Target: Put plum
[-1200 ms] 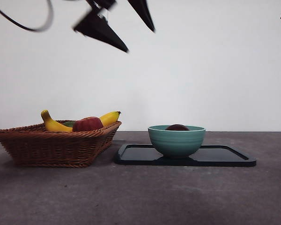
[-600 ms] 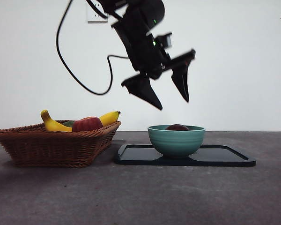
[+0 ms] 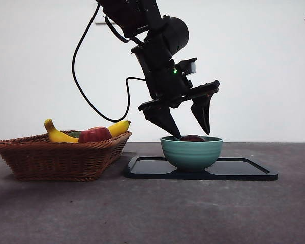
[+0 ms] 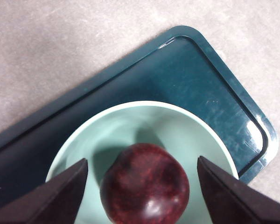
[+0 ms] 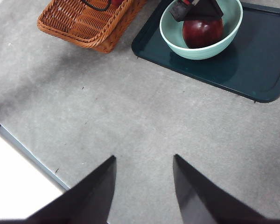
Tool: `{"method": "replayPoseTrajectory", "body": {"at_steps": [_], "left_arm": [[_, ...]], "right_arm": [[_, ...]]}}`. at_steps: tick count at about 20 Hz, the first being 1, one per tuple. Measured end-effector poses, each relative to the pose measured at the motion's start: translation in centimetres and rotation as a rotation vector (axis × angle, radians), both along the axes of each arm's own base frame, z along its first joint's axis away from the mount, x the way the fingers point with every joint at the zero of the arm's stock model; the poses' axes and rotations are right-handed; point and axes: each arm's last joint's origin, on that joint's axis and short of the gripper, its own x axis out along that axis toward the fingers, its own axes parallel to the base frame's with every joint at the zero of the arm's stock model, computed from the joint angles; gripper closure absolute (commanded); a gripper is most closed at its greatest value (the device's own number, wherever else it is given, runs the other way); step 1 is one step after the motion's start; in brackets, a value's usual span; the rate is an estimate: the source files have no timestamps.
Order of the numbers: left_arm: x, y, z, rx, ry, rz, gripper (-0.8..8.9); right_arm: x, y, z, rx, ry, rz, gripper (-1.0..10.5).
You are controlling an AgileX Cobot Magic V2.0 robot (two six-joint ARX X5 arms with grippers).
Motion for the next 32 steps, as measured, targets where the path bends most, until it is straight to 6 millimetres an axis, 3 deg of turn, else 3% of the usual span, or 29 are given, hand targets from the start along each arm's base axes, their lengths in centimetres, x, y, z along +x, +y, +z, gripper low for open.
{"method": "replayPoseTrajectory", "body": {"at_steps": [13,18,21,25,32], "left_arm": [[-0.6,-0.4,-0.3,0.045,-0.001,-0.055,4.4],[-0.4,-0.5,-2.1,0.083,0.035,-0.066,4.4],[-0.4,-0.6,-2.2,0.082,0.033,-0.066,4.45],[-0.4,-0.6,-2.2,0.09,0.029,-0.062,5.8],[-0.7,-0.8,-1.9,0.103,0.038,-0.074,5.79]], "right_arm": [[0.0,0.0,0.0,0.0,0.0,0.0,7.5],[0.0,0.0,0.0,0.0,0.0,0.0,7.5],[0.0,0.0,0.0,0.0,0.0,0.0,7.5],[0.0,0.0,0.0,-0.001,0.0,-0.001,7.5],[0.0,0.0,0.0,-0.005,-0.002,-0.005,7.5]]}}
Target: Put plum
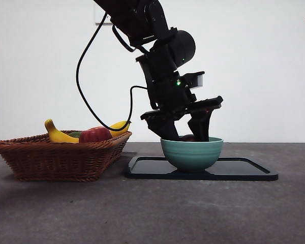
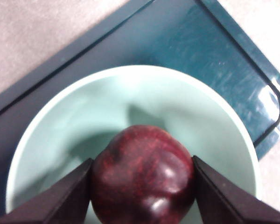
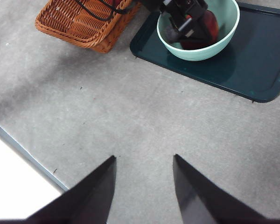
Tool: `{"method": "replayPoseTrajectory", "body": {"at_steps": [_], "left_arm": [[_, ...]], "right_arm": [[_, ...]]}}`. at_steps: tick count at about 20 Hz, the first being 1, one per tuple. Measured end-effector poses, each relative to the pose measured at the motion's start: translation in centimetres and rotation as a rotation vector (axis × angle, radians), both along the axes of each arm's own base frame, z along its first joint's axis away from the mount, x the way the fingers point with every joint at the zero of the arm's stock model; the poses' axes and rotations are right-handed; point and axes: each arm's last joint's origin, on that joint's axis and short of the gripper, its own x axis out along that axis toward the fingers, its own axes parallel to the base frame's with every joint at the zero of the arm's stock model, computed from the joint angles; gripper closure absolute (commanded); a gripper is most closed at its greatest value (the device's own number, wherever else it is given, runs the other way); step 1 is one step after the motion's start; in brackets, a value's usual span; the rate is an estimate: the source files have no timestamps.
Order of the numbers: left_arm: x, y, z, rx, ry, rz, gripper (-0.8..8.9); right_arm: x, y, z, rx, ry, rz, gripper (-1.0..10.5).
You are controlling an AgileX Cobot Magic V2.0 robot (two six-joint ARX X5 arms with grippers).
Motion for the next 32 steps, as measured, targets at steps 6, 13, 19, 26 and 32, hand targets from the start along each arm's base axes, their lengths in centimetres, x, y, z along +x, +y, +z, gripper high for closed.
{"method": "replayPoseTrajectory", "body": {"at_steps": [6,13,19,26,32], "left_arm": [[-0.7,1.1,6.6,-0.082,-0.101,0.005,5.79],[-5.2,9.7,20.0,-0.188,-0.27,0.095,5.78],[-9.3,17.9,25.0,-0.158,-0.27,0.231,5.78],[-10.1,21.0,20.8,-0.11,-0.224,0.308,5.79],[-9.2,22.1,11.7,-0.082,-0.186,0.354,5.79]], "right_arm": [[0.0,0.0,0.0,0.0,0.0,0.0,7.5],[0.0,0.0,0.0,0.0,0.0,0.0,7.5],[0.0,0.0,0.0,0.0,0.0,0.0,7.5],[0.0,0.0,0.0,0.0,0.0,0.0,7.5],[0.0,0.0,0.0,0.0,0.0,0.0,7.5]]}}
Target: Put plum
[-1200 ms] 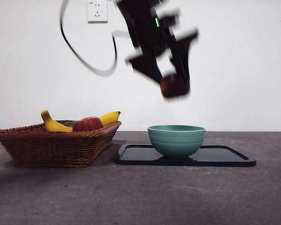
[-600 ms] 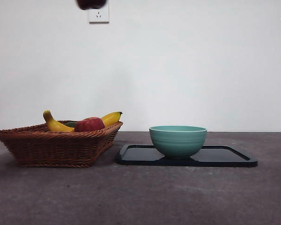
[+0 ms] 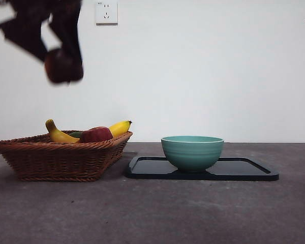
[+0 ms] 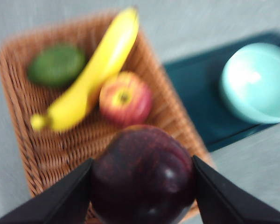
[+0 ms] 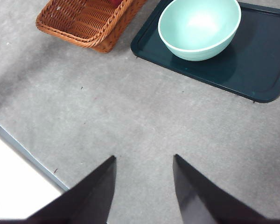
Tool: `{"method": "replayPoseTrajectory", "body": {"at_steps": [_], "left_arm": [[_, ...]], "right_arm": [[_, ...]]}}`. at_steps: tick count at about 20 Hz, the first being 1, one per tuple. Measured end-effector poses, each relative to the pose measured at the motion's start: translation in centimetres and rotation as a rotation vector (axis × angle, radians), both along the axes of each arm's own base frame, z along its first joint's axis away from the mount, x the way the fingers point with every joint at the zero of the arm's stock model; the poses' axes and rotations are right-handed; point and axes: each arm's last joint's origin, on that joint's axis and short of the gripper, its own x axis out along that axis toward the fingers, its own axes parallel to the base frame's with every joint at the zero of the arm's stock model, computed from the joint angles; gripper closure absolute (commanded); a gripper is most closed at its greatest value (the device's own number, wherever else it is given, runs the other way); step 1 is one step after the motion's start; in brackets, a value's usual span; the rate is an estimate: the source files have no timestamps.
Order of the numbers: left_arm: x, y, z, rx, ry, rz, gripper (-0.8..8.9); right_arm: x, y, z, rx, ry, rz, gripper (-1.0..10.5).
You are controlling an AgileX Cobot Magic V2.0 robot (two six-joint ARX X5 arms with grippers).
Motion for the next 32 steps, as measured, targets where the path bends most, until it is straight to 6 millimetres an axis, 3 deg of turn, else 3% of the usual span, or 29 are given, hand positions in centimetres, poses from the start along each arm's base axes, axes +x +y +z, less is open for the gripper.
{"method": "replayPoseTrajectory", "body": {"at_steps": [6,16,21,24,25,32], "left_arm": [[0.3,0.8,-6.5,0.002,-0.049,0.013,5.79],[2.9,0.5,-11.9,0.055,-0.004,-0.013,5.78],[3.3,0.4,-13.1,0.064,0.018,-0.017,5.54],[3.3,0.4,-13.1,0.066,0.016,-0.021,3.39],[3.3,0.4,-13.1,0.068,0.02,-0.02,3.1],[2.9,0.5,-12.2,0.054,0.007,-0.009,3.13]], "right_arm": [[0.0,0.0,0.0,0.0,0.0,0.0,7.5],[0.0,0.0,0.0,0.0,0.0,0.0,7.5],[0.0,0.0,0.0,0.0,0.0,0.0,7.5],[0.0,0.0,0.0,0.0,0.0,0.0,7.5],[0.0,0.0,0.0,0.0,0.0,0.0,7.5],[0.0,0.0,0.0,0.0,0.0,0.0,7.5]]}}
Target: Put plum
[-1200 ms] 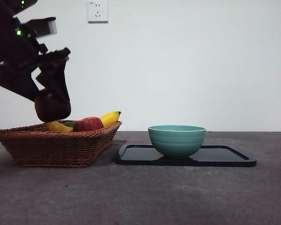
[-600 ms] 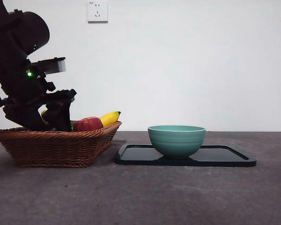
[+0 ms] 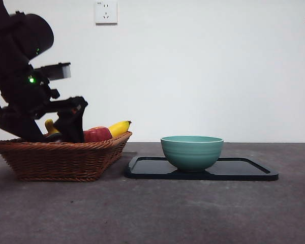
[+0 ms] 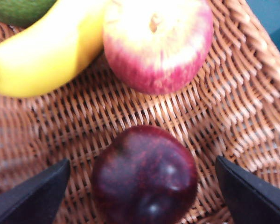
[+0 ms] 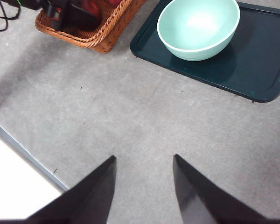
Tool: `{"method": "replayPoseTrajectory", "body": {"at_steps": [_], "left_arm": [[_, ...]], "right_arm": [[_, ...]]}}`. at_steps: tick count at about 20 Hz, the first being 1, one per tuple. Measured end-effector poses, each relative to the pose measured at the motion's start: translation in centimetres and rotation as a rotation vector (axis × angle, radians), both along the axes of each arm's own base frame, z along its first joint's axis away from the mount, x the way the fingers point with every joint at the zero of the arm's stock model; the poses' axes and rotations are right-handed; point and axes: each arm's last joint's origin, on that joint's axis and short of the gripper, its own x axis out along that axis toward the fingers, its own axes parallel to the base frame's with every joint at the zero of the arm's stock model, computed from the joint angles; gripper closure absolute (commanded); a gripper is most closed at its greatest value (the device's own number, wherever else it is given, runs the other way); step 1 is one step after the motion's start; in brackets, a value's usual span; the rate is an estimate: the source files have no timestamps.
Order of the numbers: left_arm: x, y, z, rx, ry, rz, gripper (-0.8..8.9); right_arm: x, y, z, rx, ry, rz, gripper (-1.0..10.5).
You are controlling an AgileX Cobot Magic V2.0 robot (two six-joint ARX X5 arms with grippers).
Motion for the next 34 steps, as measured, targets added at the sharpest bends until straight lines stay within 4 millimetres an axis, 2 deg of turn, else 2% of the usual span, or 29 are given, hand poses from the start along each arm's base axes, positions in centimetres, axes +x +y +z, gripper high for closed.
{"method": "replayPoseTrajectory", "body": {"at_steps": [5,10,14,19,26,28,31,34], "left_arm": [[-2.6,0.6,5.0,-0.038,-0.12,-0.006,3.15],[-7.2,1.2,9.8,-0.197,-0.167,-0.116,3.17],[-11.2,1.9,12.2,-0.34,-0.127,-0.233,3.19],[-14.6,2.6,12.7,-0.411,-0.007,-0.312,3.19],[-15.1,2.8,12.3,-0.391,0.045,-0.312,3.22],[-15.1,2.8,12.3,-0.389,0.043,-0.315,3.22],[-15.1,2.8,12.3,-0.388,0.043,-0.317,3.22],[-15.1,2.8,12.3,-0.388,0.044,-0.316,3.22]], "right_arm": [[0.0,0.0,0.0,0.0,0.0,0.0,7.5],[0.0,0.0,0.0,-0.002,-0.002,-0.003,7.5],[0.0,0.0,0.0,-0.001,-0.005,-0.003,7.5],[0.0,0.0,0.0,0.0,-0.004,-0.003,7.5],[0.1,0.0,0.0,0.008,0.008,-0.034,7.4],[0.5,0.0,0.1,0.011,0.002,-0.102,6.8],[2.3,0.5,0.3,0.065,-0.005,-0.161,6.7],[5.7,1.4,0.2,0.075,0.031,-0.198,6.7]]}}
